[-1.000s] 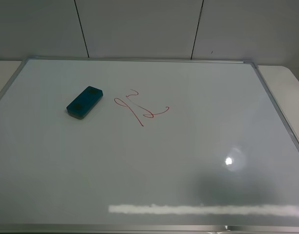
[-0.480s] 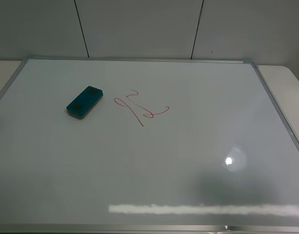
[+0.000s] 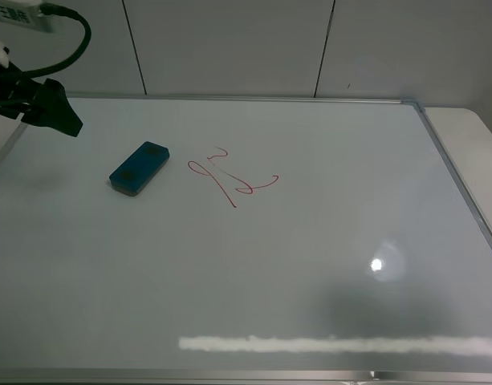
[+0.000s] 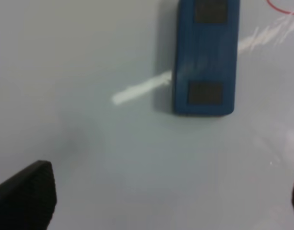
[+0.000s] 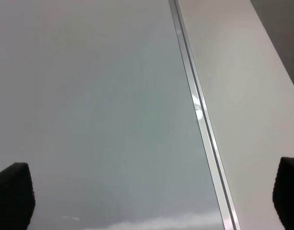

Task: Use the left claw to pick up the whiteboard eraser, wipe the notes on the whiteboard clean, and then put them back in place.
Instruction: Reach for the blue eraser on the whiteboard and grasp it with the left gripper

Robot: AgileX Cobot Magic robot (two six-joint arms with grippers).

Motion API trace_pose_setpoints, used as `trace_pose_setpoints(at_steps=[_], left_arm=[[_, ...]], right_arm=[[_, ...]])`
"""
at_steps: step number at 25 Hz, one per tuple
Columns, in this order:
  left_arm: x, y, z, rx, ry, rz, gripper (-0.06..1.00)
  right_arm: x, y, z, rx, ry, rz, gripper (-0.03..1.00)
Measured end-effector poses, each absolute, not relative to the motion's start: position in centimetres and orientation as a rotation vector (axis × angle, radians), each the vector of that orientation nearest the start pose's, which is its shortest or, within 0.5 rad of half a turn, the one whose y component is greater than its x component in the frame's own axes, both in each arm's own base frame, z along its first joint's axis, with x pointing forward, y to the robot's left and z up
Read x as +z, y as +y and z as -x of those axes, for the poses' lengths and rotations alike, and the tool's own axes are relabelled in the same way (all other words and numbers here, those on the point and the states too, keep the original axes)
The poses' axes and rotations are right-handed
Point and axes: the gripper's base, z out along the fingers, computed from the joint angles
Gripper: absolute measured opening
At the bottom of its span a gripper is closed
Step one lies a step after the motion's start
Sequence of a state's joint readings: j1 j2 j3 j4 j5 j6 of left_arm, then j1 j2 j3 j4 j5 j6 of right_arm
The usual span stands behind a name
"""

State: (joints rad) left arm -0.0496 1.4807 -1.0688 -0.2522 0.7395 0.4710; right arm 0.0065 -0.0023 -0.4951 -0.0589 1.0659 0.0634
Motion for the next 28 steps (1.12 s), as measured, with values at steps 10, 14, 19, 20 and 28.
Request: trace_pose_setpoints(at_steps=[10, 14, 19, 20, 28], left_arm=[[22.0, -8.2, -35.2, -0.150, 2.638, -0.712, 0.99], [20.9, -8.5, -36.9, -0.118, 2.653, -0.727, 0.99], [19.2, -8.6, -38.5, -0.088, 2.687, -0.718, 0.99], [18.9, -8.6, -38.8, -0.082, 2.692, -0.718, 0.99], [16.6, -8.7, -39.6, -0.083, 2.744, -0.690, 0.99]], right_arm=[[27.6, -0.5, 0.5, -0.027, 2.050, -0.061, 0.99], [27.6, -0.5, 0.5, -0.027, 2.050, -0.061, 0.99], [27.6, -0.5, 0.5, -0.027, 2.050, -0.061, 0.99], [27.6, -0.5, 0.5, -0.027, 2.050, -0.061, 0.99], [27.6, -0.5, 0.5, -0.027, 2.050, -0.061, 0.99]])
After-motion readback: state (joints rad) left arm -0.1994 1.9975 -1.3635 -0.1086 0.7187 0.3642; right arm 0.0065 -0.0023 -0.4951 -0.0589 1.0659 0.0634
